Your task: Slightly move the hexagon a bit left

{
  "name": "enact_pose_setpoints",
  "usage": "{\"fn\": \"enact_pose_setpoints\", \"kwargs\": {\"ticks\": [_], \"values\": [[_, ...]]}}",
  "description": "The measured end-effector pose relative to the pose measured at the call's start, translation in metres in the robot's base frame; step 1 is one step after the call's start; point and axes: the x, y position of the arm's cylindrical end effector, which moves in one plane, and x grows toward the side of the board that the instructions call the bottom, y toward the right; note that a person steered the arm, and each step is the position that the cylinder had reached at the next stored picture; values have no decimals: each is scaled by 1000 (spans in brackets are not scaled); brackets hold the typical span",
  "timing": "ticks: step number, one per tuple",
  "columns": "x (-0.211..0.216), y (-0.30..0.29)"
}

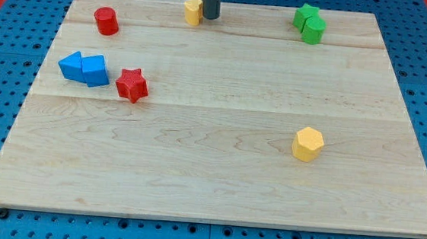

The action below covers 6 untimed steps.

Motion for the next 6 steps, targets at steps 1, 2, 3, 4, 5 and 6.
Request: {"fn": "enact_pose_setpoints", "kwargs": {"ticks": [1, 2, 3, 4, 5, 6], "values": [[46, 77], [114, 155], [192, 253], [297, 270], [323, 211], [254, 144]]}}
